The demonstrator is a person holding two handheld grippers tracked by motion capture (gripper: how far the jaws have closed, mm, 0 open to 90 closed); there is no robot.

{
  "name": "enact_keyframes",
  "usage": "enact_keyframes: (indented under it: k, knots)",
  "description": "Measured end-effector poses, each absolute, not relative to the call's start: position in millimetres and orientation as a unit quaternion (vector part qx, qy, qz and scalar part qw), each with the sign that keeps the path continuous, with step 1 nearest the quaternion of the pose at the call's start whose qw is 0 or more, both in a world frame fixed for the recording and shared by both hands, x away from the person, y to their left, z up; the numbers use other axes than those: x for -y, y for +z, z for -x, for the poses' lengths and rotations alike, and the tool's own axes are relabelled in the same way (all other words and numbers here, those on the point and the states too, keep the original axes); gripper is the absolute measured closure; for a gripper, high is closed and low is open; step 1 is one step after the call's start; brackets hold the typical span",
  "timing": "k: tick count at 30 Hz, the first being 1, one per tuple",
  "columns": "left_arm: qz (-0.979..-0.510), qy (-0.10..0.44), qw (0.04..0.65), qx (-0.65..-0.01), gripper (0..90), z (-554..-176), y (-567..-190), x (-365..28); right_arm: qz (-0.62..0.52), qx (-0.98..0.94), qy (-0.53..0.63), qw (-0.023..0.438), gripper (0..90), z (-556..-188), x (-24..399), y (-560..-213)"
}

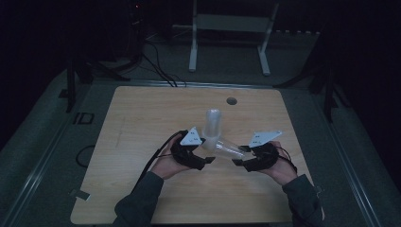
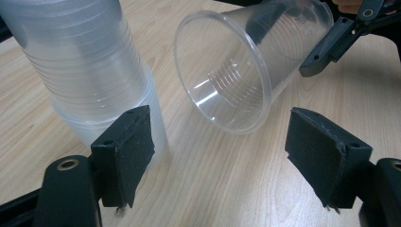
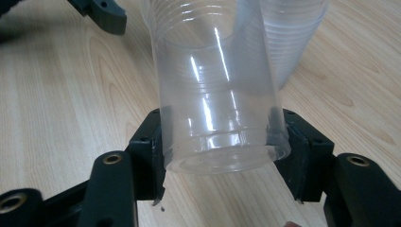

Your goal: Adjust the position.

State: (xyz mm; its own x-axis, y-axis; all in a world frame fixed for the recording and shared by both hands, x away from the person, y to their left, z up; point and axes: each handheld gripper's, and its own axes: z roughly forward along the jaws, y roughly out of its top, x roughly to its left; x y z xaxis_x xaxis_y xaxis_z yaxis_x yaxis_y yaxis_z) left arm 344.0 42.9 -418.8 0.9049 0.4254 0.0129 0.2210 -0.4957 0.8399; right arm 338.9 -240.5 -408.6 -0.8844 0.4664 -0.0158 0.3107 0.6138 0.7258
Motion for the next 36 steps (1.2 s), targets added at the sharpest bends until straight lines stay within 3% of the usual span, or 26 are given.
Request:
enact_keyframes:
  k: [17, 36]
  knots:
    - [-0.842, 0.103, 0.487, -0.209, 26.0, -346, -410, -43, -0.237, -0.868, 0.423, 0.109, 41.7, -340, 245, -402]
    - [-0.813, 0.054, 0.534, -0.223, 26.0, -352, -401, -52, -0.252, -0.841, 0.464, 0.114, 41.7, -336, 245, -402]
